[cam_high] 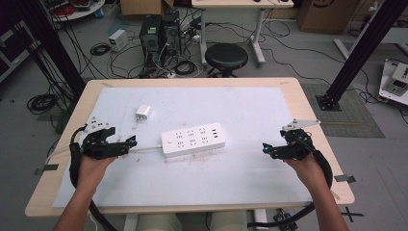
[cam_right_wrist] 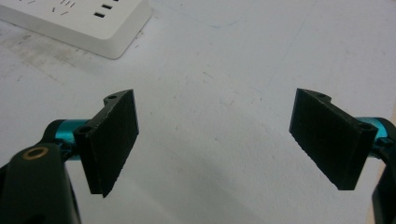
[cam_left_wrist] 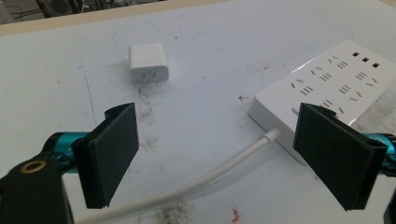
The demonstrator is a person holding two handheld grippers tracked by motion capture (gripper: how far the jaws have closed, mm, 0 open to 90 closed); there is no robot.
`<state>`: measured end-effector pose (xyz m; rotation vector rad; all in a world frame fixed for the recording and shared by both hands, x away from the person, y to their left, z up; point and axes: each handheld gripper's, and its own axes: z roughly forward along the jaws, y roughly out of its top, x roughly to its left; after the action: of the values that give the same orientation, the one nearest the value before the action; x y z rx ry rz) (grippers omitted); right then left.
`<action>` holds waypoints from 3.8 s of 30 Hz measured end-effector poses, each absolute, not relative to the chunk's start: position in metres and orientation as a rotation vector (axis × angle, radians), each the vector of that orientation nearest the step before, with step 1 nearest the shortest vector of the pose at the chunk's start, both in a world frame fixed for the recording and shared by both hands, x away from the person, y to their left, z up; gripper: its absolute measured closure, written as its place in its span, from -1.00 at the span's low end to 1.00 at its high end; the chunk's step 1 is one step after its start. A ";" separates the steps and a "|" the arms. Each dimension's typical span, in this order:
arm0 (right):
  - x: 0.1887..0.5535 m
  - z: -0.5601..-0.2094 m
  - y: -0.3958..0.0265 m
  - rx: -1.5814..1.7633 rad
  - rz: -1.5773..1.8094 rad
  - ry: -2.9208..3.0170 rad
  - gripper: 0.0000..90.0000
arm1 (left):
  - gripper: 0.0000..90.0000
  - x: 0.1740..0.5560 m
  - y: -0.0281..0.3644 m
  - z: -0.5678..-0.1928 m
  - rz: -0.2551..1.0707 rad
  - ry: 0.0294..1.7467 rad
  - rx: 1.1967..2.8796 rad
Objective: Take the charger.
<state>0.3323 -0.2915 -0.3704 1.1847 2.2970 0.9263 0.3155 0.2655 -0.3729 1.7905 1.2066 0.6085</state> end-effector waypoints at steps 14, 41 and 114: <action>0.331 -0.370 -0.290 1.184 0.933 2.297 -0.65 | -0.69 0.326 0.261 -0.373 0.596 1.196 1.779; 0.338 -0.361 -0.281 1.183 0.937 2.311 -0.65 | -0.69 0.428 0.252 -0.355 0.669 1.201 1.700; 0.343 -0.375 -0.280 1.233 0.922 2.321 -0.65 | -0.05 0.483 0.250 -0.435 0.624 1.423 1.891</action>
<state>0.3431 -0.2799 -0.3755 1.2326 2.3208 0.9223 0.4828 0.2501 -0.4355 1.8913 1.4230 0.6244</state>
